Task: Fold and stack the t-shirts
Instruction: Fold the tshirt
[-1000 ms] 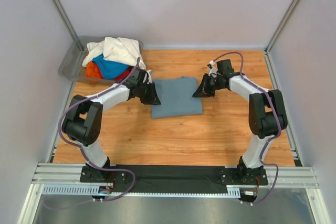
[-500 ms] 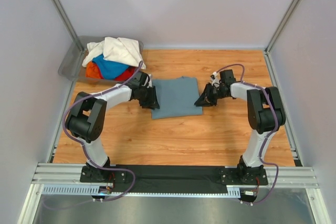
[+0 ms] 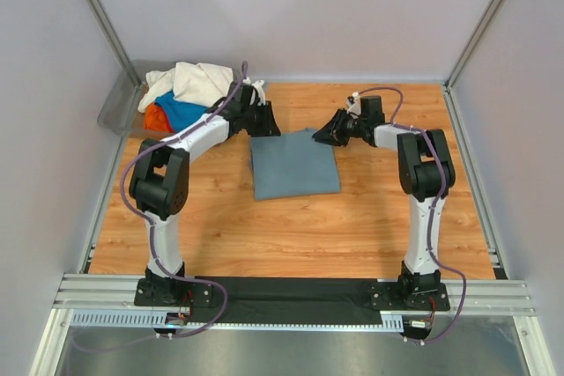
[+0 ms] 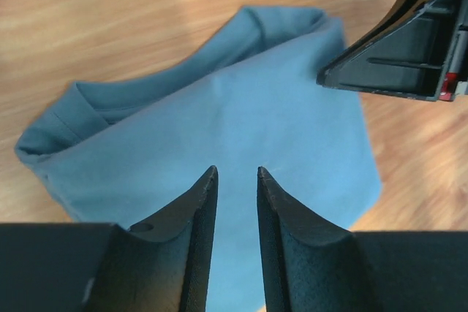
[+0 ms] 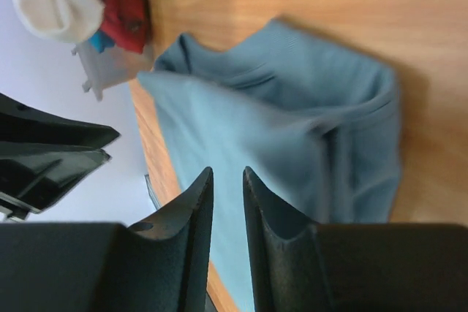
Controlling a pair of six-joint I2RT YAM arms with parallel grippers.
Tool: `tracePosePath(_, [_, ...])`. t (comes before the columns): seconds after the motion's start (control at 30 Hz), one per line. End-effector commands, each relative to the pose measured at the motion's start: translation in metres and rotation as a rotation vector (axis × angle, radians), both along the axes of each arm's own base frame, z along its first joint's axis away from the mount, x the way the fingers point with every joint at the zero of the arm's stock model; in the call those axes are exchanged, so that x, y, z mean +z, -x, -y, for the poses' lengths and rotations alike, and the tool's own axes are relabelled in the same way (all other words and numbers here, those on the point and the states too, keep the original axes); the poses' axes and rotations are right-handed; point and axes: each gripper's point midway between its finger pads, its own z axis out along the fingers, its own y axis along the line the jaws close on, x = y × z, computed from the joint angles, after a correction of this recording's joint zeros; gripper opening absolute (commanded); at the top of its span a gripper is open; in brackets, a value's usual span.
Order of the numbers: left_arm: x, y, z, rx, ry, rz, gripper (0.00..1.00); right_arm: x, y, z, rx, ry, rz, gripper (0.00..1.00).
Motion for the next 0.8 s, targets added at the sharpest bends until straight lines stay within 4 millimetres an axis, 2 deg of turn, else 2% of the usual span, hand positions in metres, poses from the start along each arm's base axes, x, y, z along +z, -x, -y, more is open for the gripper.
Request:
tracePosePath(0.0, [-0.033, -0.019, -0.002, 0.020, 0.031, -0.030, 0.34, 0.001, -0.031, -0.011, -0.029, -0.090, 0.042, 0.24])
tracePosePath(0.03, [-0.047, -0.021, -0.002, 0.017, 0.027, -0.054, 0.33, -0.004, -0.036, -0.011, -0.033, -0.092, 0.039, 0.24])
tracePosePath(0.07, [-0.051, -0.024, -0.005, 0.022, 0.021, -0.058, 0.32, -0.010, -0.046, -0.012, -0.036, -0.097, 0.043, 0.23])
tracePosePath(0.13, [-0.066, -0.034, -0.020, 0.073, -0.004, -0.055, 0.33, -0.014, -0.060, -0.010, -0.055, -0.102, 0.062, 0.24])
tracePosePath(0.17, [-0.071, -0.039, -0.025, 0.087, 0.001, -0.057, 0.33, -0.028, -0.063, -0.012, -0.052, -0.107, 0.044, 0.24])
tracePosePath(0.2, [-0.073, -0.048, -0.033, 0.105, 0.002, -0.053, 0.33, -0.023, -0.072, -0.013, -0.052, -0.116, 0.059, 0.25])
tracePosePath(0.23, [-0.090, -0.046, -0.041, 0.115, -0.022, -0.106, 0.33, -0.027, -0.077, -0.010, -0.065, -0.111, 0.050, 0.26])
tracePosePath(0.27, [-0.092, -0.048, -0.046, 0.125, -0.037, -0.118, 0.33, -0.036, -0.080, -0.007, -0.078, -0.108, 0.031, 0.28])
tracePosePath(0.33, [-0.096, -0.053, -0.058, 0.161, -0.063, -0.128, 0.37, -0.038, -0.091, 0.003, -0.143, -0.123, -0.010, 0.33])
tracePosePath(0.37, [-0.099, -0.055, -0.060, 0.167, -0.071, -0.125, 0.38, -0.043, -0.094, 0.005, -0.151, -0.136, -0.026, 0.38])
tracePosePath(0.43, [-0.100, -0.059, -0.061, 0.156, -0.096, -0.125, 0.40, -0.045, -0.102, 0.012, -0.190, -0.144, -0.060, 0.40])
tracePosePath(0.5, [-0.089, -0.060, -0.059, 0.126, -0.107, -0.123, 0.42, -0.039, -0.105, 0.015, -0.184, -0.151, -0.044, 0.45])
tracePosePath(0.53, [-0.073, -0.060, -0.055, 0.115, -0.094, -0.094, 0.44, -0.024, -0.107, 0.021, -0.165, -0.136, 0.013, 0.47])
tracePosePath(0.57, [-0.063, -0.060, -0.052, 0.106, -0.083, -0.075, 0.49, -0.017, -0.107, 0.023, -0.154, -0.116, 0.045, 0.55])
tracePosePath(0.6, [-0.050, -0.058, -0.047, 0.082, -0.061, -0.056, 0.51, -0.012, -0.105, 0.026, -0.143, -0.093, 0.055, 0.58])
tracePosePath(0.67, [-0.011, -0.059, -0.038, 0.057, -0.036, -0.002, 0.54, 0.015, -0.106, 0.029, -0.076, -0.028, 0.196, 0.67])
tracePosePath(0.7, [-0.006, -0.049, -0.035, 0.041, -0.041, -0.032, 0.54, 0.015, -0.100, 0.030, -0.052, -0.002, 0.183, 0.70])
tracePosePath(0.77, [0.023, -0.039, -0.029, 0.025, -0.025, -0.010, 0.56, 0.023, -0.094, 0.032, 0.004, 0.045, 0.219, 0.75])
